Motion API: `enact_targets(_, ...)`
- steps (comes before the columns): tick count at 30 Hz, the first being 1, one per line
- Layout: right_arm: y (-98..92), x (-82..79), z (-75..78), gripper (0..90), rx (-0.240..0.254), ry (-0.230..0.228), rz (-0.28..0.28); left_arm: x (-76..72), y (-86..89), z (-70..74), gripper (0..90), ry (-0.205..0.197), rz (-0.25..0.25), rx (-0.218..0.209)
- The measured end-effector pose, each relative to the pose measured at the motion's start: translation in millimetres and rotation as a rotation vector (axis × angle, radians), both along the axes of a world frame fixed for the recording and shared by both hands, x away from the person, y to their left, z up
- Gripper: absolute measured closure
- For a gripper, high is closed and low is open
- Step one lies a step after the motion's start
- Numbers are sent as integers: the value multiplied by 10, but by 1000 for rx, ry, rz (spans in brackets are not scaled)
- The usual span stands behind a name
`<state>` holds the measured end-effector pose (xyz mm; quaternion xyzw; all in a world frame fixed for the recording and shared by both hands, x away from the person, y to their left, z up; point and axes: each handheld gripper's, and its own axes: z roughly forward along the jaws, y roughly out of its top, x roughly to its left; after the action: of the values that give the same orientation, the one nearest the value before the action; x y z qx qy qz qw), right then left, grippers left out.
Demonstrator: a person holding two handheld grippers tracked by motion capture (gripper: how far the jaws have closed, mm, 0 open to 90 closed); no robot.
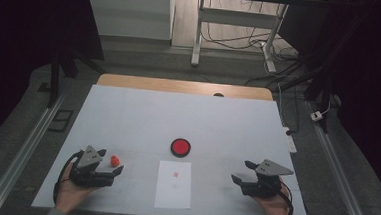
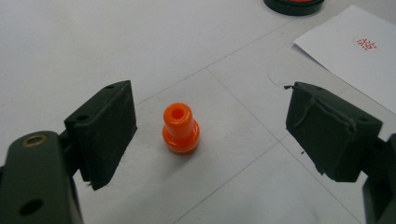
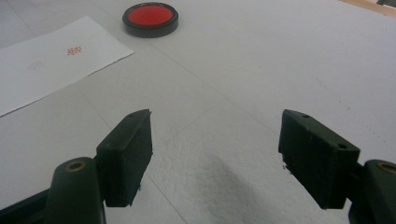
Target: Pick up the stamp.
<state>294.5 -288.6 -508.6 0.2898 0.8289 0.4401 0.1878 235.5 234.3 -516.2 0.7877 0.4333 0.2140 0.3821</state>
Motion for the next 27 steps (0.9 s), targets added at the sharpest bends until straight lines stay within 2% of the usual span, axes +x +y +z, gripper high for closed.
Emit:
enact_targets(8,16,2,-13,260,3,1,0,44,3,5,190,5,0,13)
enact_targets(18,29,3,-17,264,-14,3,-4,151,-13,-55,272,43,-6,56)
enact_targets(27,33,5,-22,265,-6,9,3,233,-4,-106,342,66,3,80)
